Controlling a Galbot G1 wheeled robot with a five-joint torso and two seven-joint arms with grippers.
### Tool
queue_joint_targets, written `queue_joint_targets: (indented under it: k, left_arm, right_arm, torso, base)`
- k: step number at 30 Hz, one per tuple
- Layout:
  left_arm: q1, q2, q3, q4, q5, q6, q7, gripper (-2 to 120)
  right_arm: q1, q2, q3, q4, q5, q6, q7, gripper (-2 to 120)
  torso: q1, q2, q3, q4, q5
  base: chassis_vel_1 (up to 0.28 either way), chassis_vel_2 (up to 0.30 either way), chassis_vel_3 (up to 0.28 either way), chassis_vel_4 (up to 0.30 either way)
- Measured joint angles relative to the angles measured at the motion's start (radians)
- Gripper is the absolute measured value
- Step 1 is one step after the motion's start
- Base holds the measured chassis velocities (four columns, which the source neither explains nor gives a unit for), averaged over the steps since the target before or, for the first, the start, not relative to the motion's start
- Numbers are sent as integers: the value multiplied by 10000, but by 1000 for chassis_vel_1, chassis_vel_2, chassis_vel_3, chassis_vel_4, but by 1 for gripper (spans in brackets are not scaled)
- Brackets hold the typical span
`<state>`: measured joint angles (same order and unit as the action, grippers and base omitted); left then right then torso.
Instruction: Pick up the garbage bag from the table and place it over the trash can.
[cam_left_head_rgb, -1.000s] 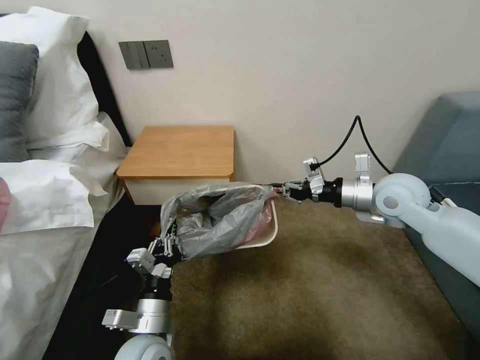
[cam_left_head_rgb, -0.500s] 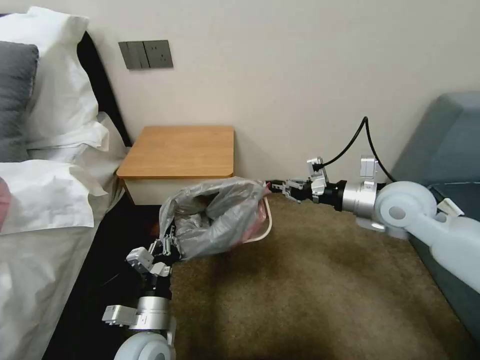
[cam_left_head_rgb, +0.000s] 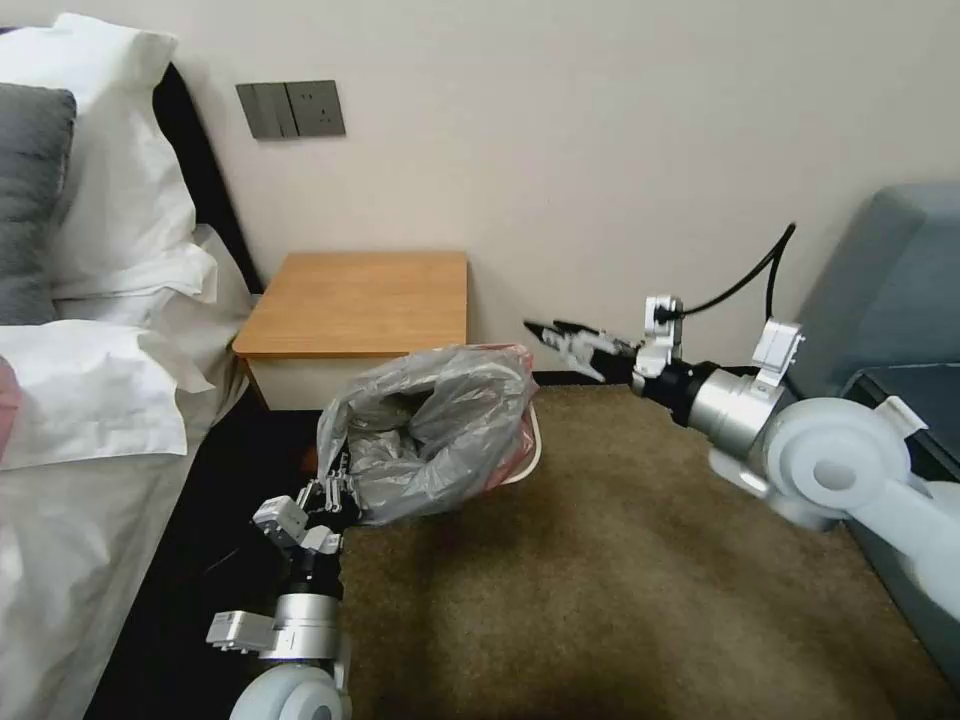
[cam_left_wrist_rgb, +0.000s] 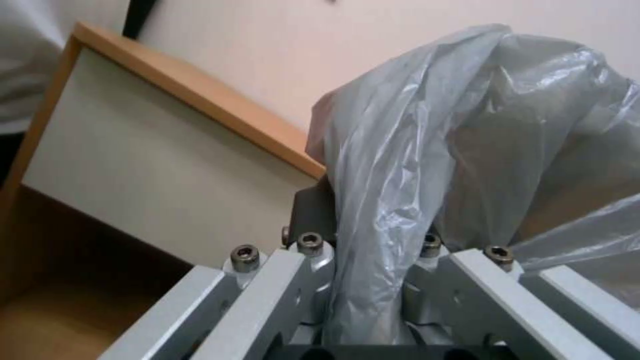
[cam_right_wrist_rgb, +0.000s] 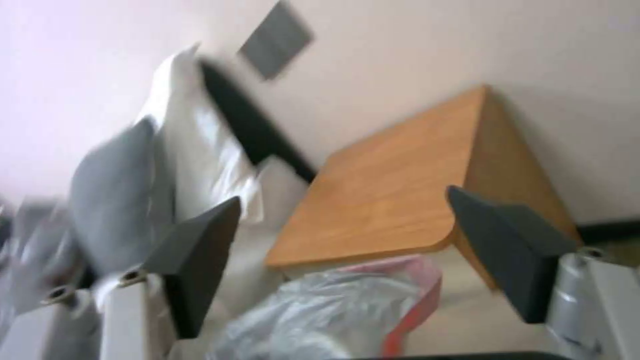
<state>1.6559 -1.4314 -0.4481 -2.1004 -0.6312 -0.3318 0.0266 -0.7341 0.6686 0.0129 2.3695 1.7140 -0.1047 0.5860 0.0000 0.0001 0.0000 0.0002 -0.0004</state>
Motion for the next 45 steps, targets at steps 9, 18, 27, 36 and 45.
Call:
queue_joint_targets:
  k: [9,18,27,36,45]
  left_arm:
    - [33,-4,-13,-299,242,-120,-71,8]
    - [31,-4,-13,-401,323,-120,-81,8]
    - [28,-34,12,-402,388,-120,-81,8]
    - [26,-39,-2,-432,401,-120,-60,8]
    - [14,-143,-2,-345,459,-128,-56,8]
  right_arm:
    - [-497,1238,-336,1150,22,1154,3052,100]
    - [-888,1485,-485,1293,-423,1308,3293,92]
    - [-977,1587,-493,1180,-553,1352,3084,59]
    - [-880,1819,-494,1006,-240,1271,2924,28]
    - [-958,1946,-459,883,-311,1393,2714,0]
  torso:
    - [0,0,0,-2,3]
    - [0,0,0,-2,3]
    - [0,0,0,-2,4]
    - [0,0,0,-2,4]
    - [0,0,0,-2,4]
  base:
    - [0,0,0,0]
    - [0,0,0,0]
    - [0,0,0,0]
    - [0,0,0,0]
    - [0,0,0,0]
